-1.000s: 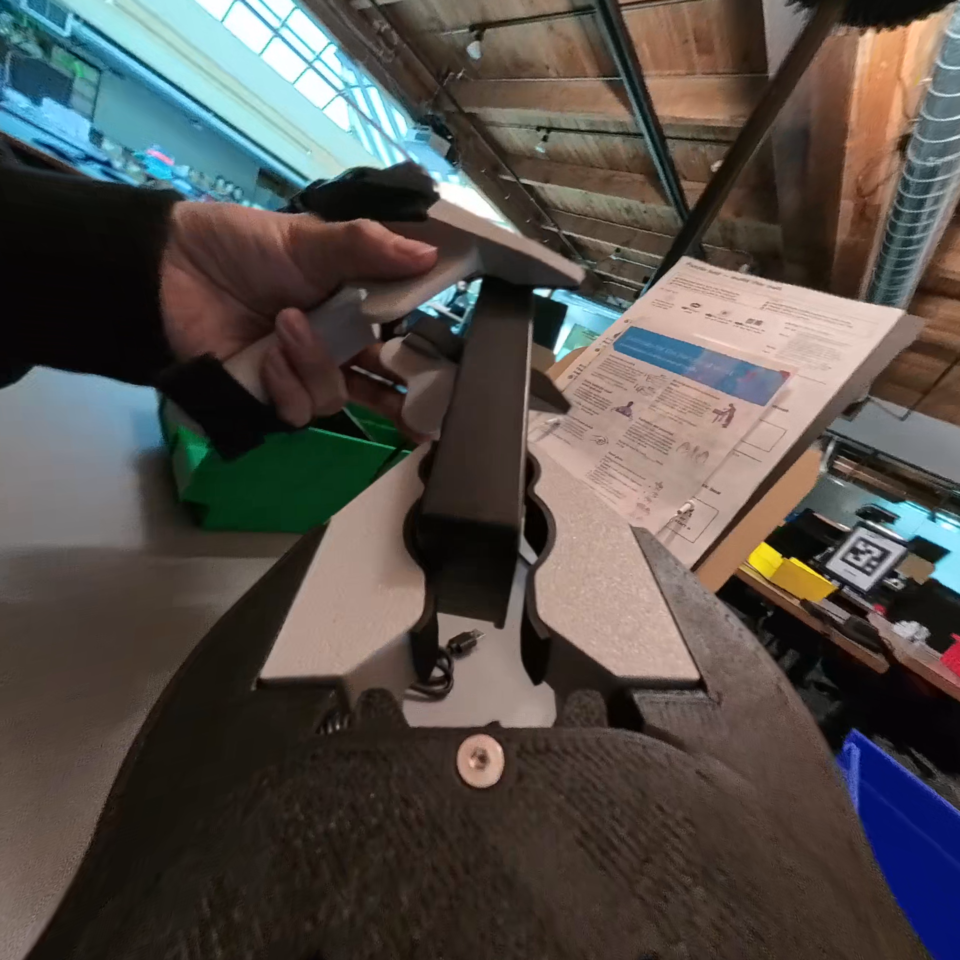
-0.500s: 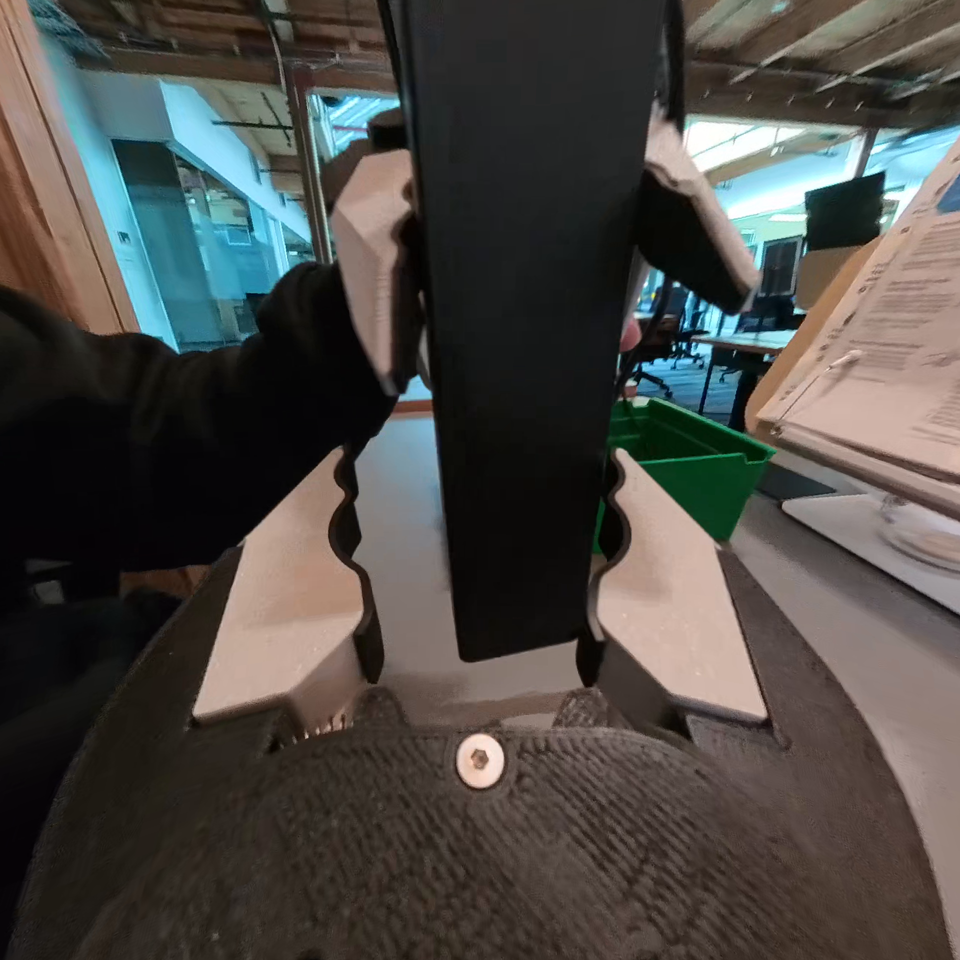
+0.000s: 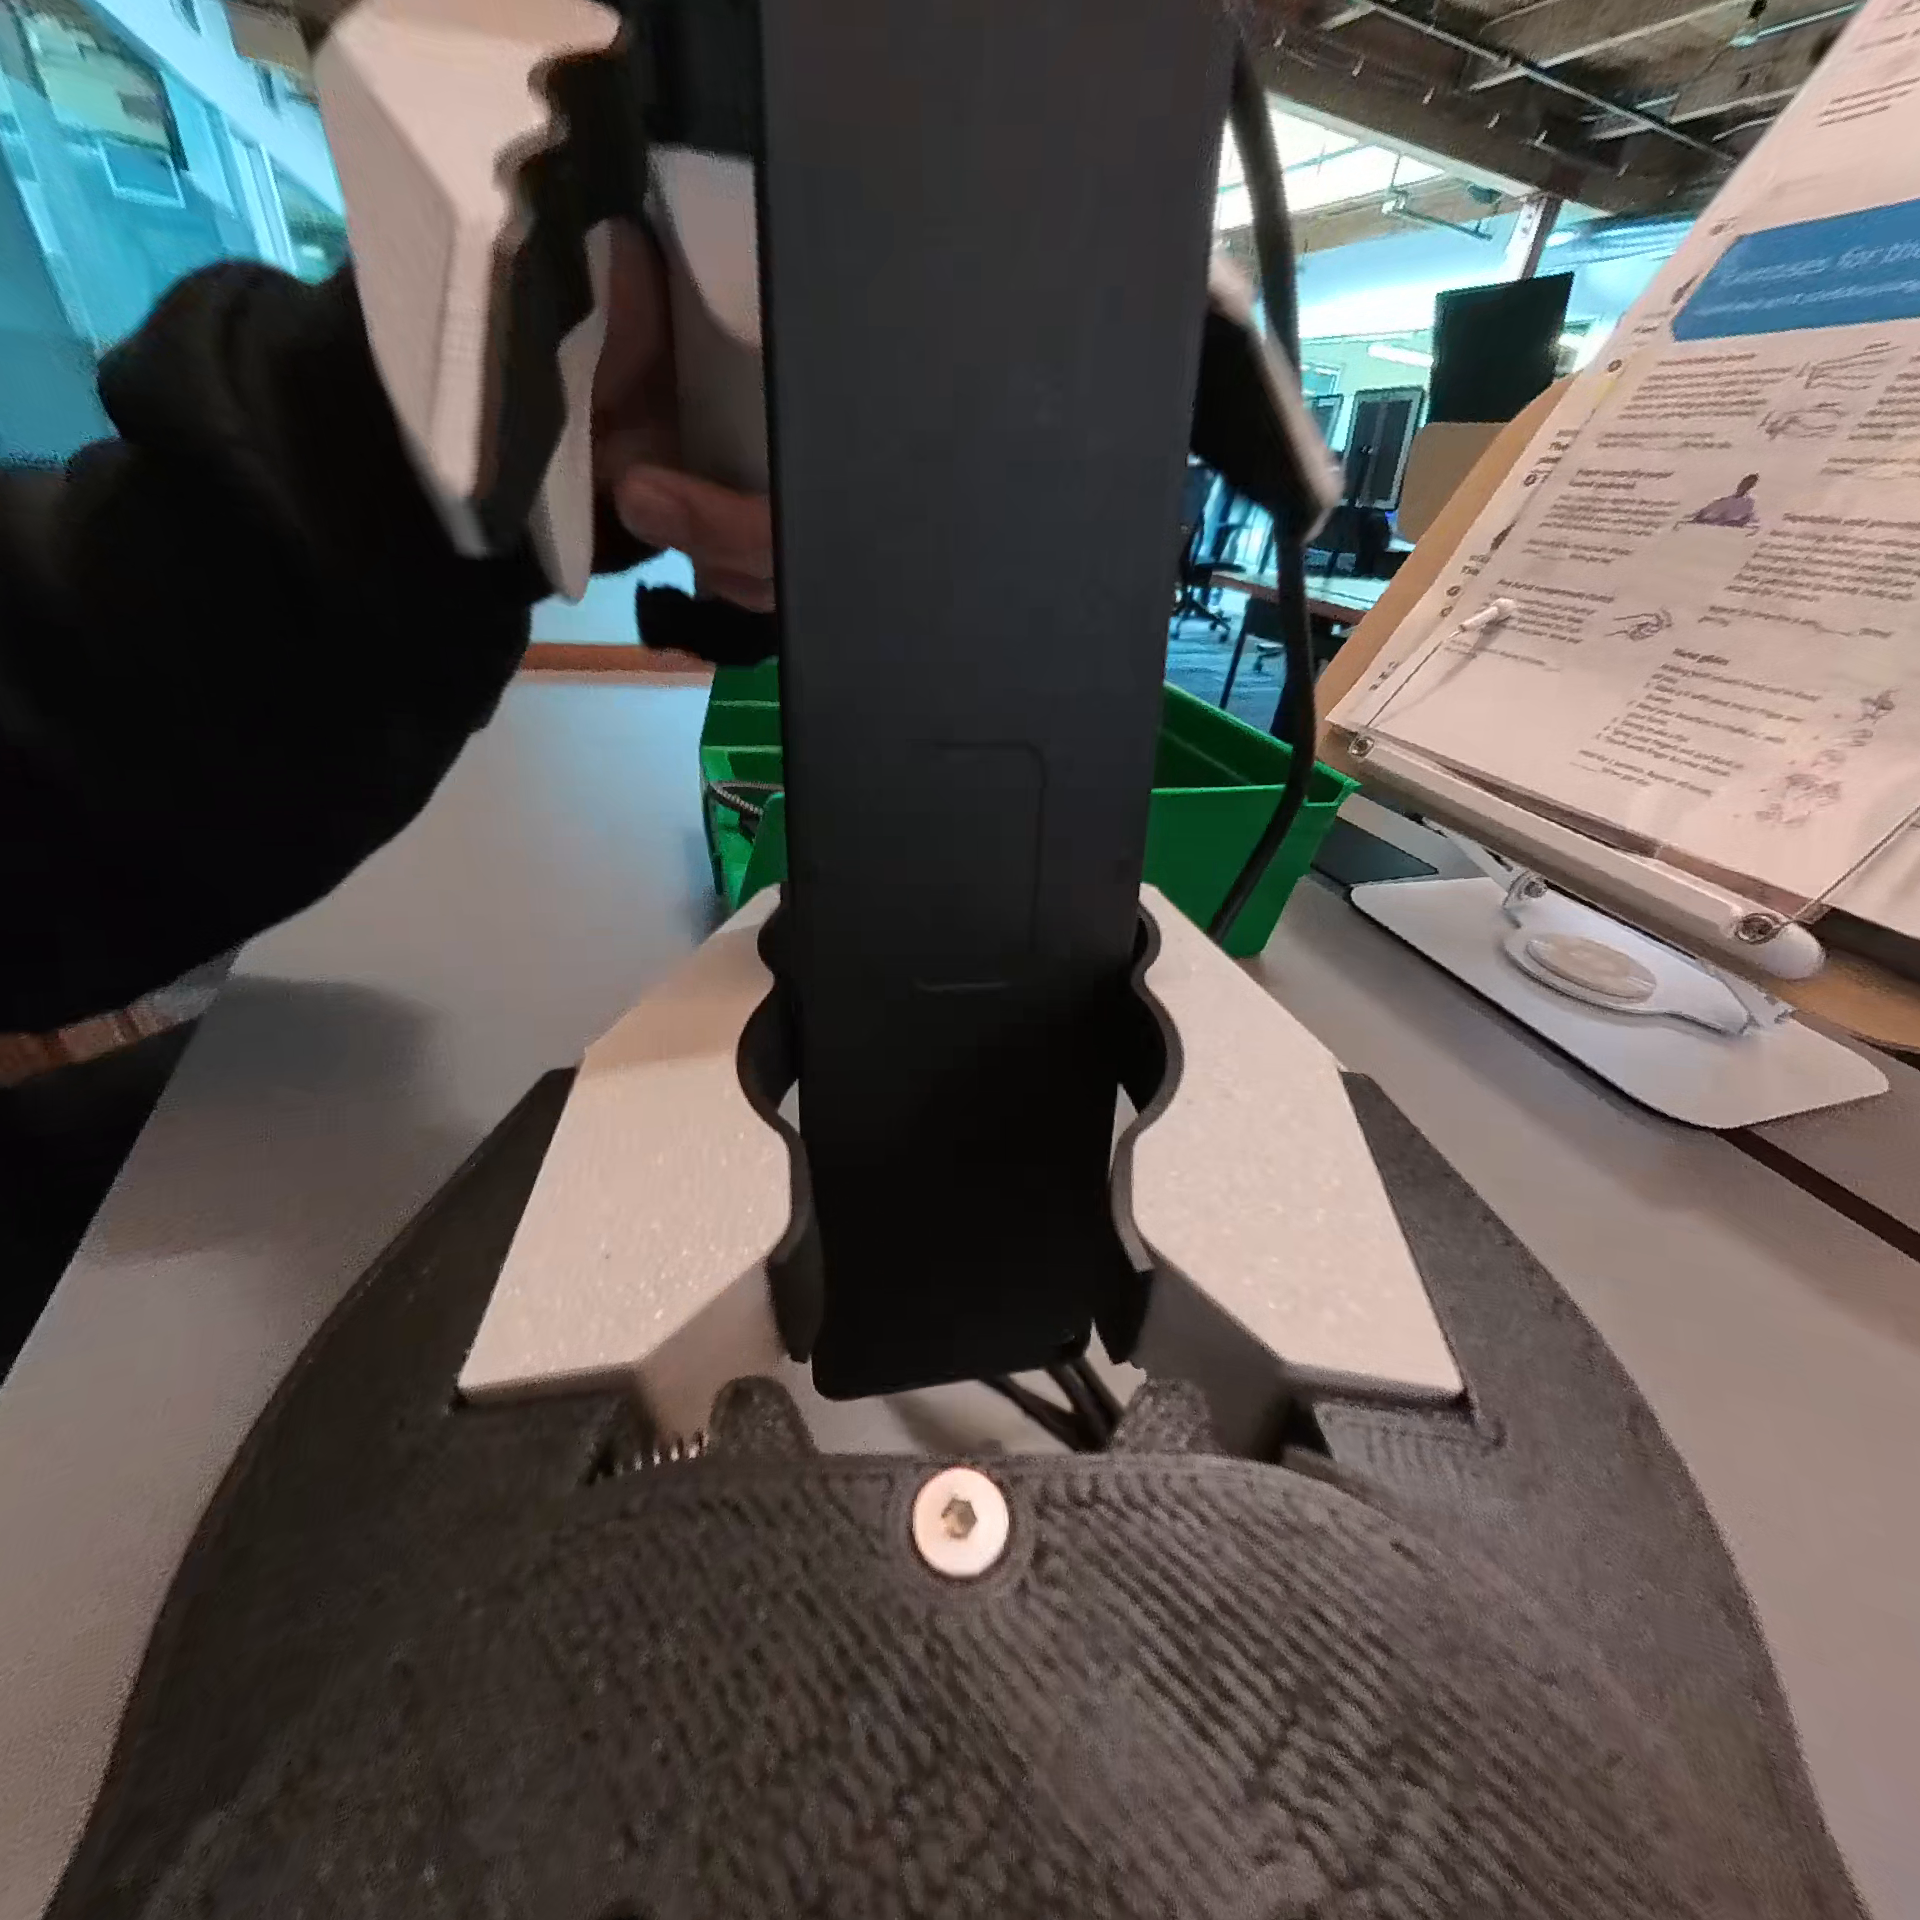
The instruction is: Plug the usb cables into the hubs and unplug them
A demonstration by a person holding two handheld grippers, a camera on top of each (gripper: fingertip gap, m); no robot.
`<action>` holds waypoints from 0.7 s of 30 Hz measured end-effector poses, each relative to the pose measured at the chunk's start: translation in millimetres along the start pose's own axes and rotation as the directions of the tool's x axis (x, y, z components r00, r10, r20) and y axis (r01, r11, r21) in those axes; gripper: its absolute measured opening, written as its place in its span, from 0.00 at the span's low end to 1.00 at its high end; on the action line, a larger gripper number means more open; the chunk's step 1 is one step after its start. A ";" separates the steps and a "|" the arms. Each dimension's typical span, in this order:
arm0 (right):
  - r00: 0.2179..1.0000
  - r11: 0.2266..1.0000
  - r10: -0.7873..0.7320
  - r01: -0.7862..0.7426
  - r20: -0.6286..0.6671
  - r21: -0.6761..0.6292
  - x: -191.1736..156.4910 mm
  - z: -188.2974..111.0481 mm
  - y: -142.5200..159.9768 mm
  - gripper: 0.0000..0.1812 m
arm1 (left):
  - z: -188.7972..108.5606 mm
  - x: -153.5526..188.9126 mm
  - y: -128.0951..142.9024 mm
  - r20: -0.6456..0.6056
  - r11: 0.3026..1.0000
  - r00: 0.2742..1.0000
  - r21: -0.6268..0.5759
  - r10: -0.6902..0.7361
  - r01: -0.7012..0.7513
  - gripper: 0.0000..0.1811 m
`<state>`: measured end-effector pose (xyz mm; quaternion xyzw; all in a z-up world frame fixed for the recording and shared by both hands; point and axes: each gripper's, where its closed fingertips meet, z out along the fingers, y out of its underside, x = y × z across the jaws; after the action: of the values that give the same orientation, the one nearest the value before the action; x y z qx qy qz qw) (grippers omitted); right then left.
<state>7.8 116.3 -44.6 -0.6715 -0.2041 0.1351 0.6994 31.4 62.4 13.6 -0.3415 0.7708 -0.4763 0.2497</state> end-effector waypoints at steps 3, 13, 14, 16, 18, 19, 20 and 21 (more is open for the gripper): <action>0.999 0.999 -0.028 0.028 0.020 -0.021 -6.1 4.0 2.4 0.34 | -3.1 -5.3 -4.7 0.045 1.000 0.999 -0.004 0.015 -0.014 0.40; 0.991 0.992 0.122 -0.124 0.062 0.015 -13.0 8.7 -3.6 0.38 | 11.7 -0.9 0.0 0.073 0.991 0.994 -0.113 0.077 -0.068 0.32; 0.988 0.991 0.129 -0.133 0.089 0.033 -16.7 8.2 -7.8 0.39 | 13.8 2.3 -1.8 0.056 0.992 0.996 -0.106 0.075 -0.069 0.32; 0.988 0.992 0.123 -0.126 0.090 0.030 -18.2 8.8 -7.9 0.42 | 18.8 8.4 -3.1 0.020 0.993 0.997 -0.100 0.072 -0.070 0.32; 0.988 0.992 0.120 -0.123 0.097 0.023 -20.8 10.5 -7.0 0.44 | 23.9 10.6 -1.3 0.014 0.990 0.996 -0.112 0.093 -0.091 0.32; 0.986 0.991 0.126 -0.130 0.108 0.025 -23.0 11.3 -8.0 0.43 | 26.2 11.3 0.3 0.014 0.987 0.994 -0.122 0.106 -0.103 0.32; 0.984 0.991 0.131 -0.135 0.117 0.025 -24.9 12.4 -8.5 0.43 | 28.0 11.5 2.6 0.015 0.984 0.993 -0.135 0.115 -0.112 0.32; 0.984 0.990 0.136 -0.139 0.115 0.023 -25.2 14.0 -8.2 0.44 | 29.5 11.9 4.9 0.014 0.981 0.992 -0.148 0.125 -0.122 0.32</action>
<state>-21.6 116.4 -38.9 -0.6643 -0.1942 0.2238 0.6862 43.2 38.2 -3.9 -0.3159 0.8205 -0.3979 0.2621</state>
